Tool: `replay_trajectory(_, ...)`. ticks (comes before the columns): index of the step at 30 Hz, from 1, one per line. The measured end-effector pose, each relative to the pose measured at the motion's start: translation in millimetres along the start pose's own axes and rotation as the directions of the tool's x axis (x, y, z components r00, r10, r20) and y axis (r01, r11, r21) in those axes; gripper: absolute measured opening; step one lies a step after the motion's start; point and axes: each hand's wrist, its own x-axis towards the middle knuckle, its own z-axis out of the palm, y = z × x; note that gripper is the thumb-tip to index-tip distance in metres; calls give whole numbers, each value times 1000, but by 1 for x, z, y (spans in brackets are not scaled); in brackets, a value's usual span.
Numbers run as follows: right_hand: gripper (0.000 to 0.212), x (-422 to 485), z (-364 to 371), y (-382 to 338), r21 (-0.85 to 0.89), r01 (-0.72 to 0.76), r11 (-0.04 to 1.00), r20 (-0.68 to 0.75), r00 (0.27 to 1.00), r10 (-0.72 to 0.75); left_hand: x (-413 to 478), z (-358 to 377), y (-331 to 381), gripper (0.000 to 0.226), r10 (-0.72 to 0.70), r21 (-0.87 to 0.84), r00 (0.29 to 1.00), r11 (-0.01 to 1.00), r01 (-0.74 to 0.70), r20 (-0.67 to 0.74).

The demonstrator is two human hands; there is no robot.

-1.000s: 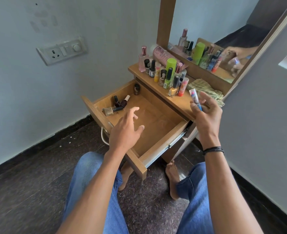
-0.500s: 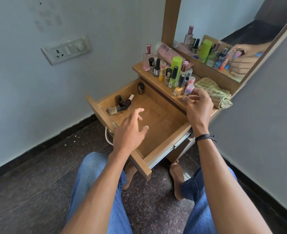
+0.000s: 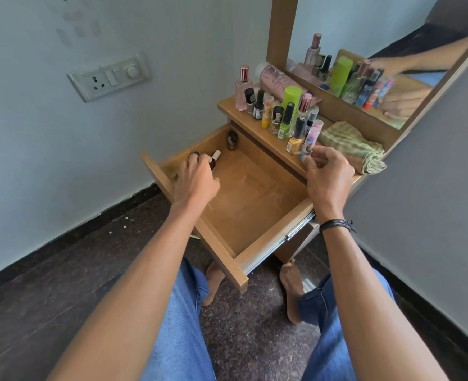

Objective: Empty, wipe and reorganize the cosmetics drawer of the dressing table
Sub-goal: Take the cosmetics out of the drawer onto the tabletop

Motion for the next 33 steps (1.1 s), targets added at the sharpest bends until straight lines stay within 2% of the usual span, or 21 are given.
replay_trajectory(2, 24, -2, 0, -1, 5, -11, 1000, -18, 1000, 11, 16, 2, -3, 57, 36, 119, 999, 992, -40, 34)
replay_trajectory(5, 22, -5, -1, 1, 1, -14, 1000, -48, 999, 14, 35, 5, -7, 62, 46, 183, 996, 981, -59, 74)
replay_trajectory(8, 22, -6, -3, 1, -1, -25, 1000, -60, 998, 25, 45, 11, -11, 55, 59, 256, 994, 963, -81, 92)
replay_trajectory(12, 23, -6, -3, 0, -1, -24, 1000, -58, 998, 24, 49, 17, -9, 45, 108, 317, 994, 942, -110, 26)
replay_trajectory(19, 27, -8, -4, 1, 12, -19, 1000, -62, 998, 20, 57, 23, -5, 28, 114, 302, 993, 946, -119, 37)
replay_trajectory(26, 27, -8, -5, 2, 18, -7, 1000, -75, 997, 8, 63, 27, -5, 42, 81, 274, 991, 956, -108, 107)
replay_trajectory(33, 25, -9, -5, 4, 25, 0, 1000, -74, 997, 2, 68, 26, -5, 38, 68, 253, 987, 962, -103, 144)
